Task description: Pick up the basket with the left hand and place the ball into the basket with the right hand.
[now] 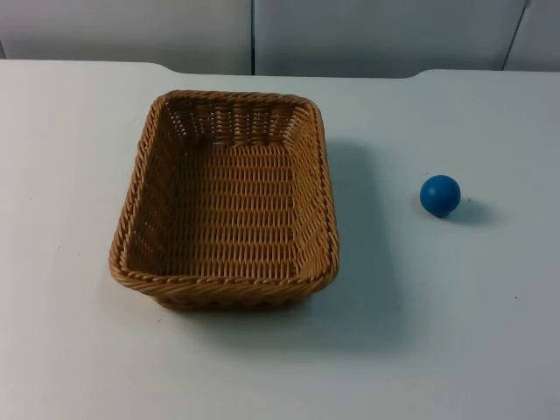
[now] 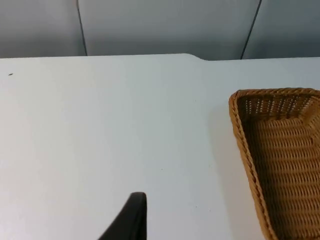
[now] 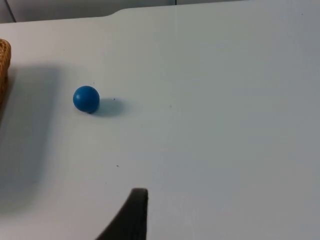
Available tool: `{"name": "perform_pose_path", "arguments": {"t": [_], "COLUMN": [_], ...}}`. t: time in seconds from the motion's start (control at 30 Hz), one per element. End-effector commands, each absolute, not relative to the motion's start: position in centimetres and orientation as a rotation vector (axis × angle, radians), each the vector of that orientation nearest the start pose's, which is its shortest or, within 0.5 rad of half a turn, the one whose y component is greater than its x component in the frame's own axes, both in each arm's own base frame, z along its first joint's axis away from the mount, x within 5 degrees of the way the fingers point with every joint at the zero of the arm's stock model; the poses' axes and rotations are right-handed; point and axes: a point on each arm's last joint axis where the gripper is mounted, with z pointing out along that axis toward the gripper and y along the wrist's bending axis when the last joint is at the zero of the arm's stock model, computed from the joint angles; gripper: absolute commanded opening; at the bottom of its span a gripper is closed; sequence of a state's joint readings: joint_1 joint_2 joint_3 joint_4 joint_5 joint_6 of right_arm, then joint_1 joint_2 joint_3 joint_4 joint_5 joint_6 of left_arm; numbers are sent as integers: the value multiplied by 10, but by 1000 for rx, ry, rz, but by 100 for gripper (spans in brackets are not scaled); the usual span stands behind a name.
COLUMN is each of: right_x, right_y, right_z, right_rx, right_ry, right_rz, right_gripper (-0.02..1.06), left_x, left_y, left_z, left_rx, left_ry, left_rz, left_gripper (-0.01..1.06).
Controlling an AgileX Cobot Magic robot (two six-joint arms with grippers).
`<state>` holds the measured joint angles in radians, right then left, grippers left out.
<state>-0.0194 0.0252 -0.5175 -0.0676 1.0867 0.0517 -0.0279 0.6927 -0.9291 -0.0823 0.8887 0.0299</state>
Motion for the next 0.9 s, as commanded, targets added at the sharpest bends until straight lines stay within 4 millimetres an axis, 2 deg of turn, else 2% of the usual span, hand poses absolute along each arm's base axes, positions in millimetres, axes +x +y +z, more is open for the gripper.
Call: {"name": "perform_pose_path", "arguments": {"t": [0.0, 0.03, 0.2, 0.23, 0.27, 0.33, 0.37, 0.43, 0.57, 0.6, 0.77, 0.8, 0.87], "right_x": [-3, -3, -3, -3, -3, -3, -3, -3, -3, -3, -3, -3, -3], "right_y": [-6, -6, -6, -6, -6, -6, -6, -6, -6, -6, -6, -6, -6], "right_z": [279, 279, 279, 279, 279, 279, 279, 279, 279, 279, 279, 279, 279], "right_rx": [86, 86, 86, 86, 86, 86, 86, 86, 86, 86, 86, 86, 86], "right_ry": [2079, 2079, 2079, 2079, 2079, 2079, 2079, 2079, 2079, 2079, 2079, 2079, 2079], "right_rz": [-72, -72, -72, -72, -72, -72, -72, -72, -72, -72, -72, -72, -72], "right_gripper": [104, 104, 104, 104, 104, 104, 104, 104, 104, 104, 104, 104, 104], "left_x": [156, 156, 219, 219, 231, 254, 271, 276, 317, 317, 348, 348, 358], "left_y": [-18, -18, -51, -51, -61, -77, -91, -95, -113, -113, -126, -126, -130], "left_z": [396, 396, 406, 406, 405, 394, 383, 379, 338, 338, 293, 293, 277], "left_rx": [99, 99, 240, 240, 250, 270, 267, 268, 212, 212, 204, 204, 203], "left_ry": [2147, 2147, 2160, 2160, 2159, 2167, 2177, 2183, 2265, 2265, 2320, 2320, 2328], "left_rz": [-145, -145, -191, -191, -200, -176, -185, -186, -210, -210, -217, -217, -221], "left_gripper": [105, 105, 105, 105, 105, 105, 105, 105, 105, 105, 105, 105, 105]}}
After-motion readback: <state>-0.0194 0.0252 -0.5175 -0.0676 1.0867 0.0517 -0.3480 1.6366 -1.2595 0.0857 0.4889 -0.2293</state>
